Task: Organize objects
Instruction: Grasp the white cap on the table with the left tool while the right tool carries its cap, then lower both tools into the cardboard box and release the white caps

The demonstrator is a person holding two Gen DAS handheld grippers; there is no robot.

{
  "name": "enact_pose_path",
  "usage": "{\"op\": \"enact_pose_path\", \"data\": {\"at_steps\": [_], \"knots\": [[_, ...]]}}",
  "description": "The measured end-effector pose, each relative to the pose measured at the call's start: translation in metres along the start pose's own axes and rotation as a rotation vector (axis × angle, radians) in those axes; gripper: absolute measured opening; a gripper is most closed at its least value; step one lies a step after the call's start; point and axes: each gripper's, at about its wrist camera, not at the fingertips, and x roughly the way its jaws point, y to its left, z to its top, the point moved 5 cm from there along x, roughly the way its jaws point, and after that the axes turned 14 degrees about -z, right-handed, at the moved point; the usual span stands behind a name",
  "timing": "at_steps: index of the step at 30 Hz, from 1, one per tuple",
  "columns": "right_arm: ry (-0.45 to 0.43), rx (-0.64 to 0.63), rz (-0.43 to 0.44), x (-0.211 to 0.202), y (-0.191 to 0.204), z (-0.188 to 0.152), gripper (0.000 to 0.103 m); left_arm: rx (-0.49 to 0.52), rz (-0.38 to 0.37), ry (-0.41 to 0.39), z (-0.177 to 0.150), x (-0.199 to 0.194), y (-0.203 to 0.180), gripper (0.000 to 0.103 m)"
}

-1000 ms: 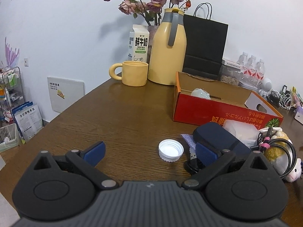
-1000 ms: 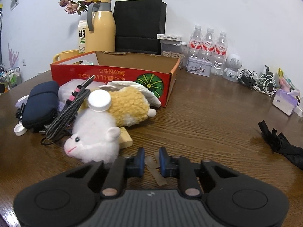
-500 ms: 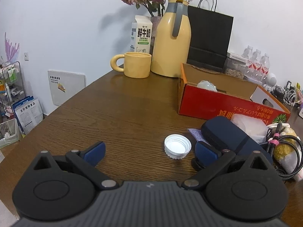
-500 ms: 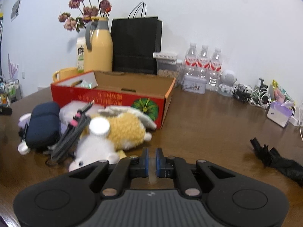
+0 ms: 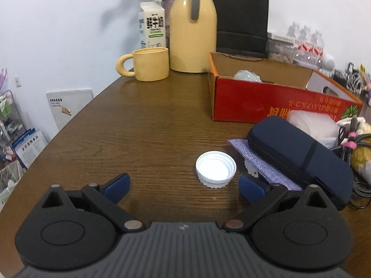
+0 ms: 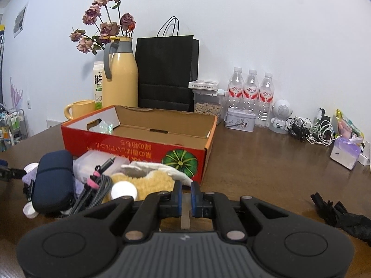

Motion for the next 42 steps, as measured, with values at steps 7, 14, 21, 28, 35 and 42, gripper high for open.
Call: {"op": "enact_pose_path", "data": {"at_steps": [7,14,21,28,35,42], "knots": [[-0.012,0.004,0.001,0.006,0.005,0.01,0.007,0.041,-0.032,0.037,0.007,0.018,-0.002,0.071],[-0.03,0.005,-0.001,0.012,0.008,0.022,0.007,0.067,-0.091,0.014,0.015,0.019,-0.007,0.041],[-0.06,-0.002,0.012,0.022,0.013,0.042,0.007,0.053,-0.085,-0.084,0.05,0.006,-0.004,0.041],[-0.105,-0.007,0.051,0.039,0.028,0.071,0.007,0.128,-0.141,-0.188,0.098,0.009,-0.035,0.041],[-0.128,-0.015,0.121,0.064,0.061,0.099,0.007,0.191,-0.229,-0.23,0.13,0.03,-0.08,0.041],[-0.107,-0.027,0.174,0.096,0.09,0.114,0.007,0.214,-0.261,-0.207,0.149,0.066,-0.104,0.041]]}}
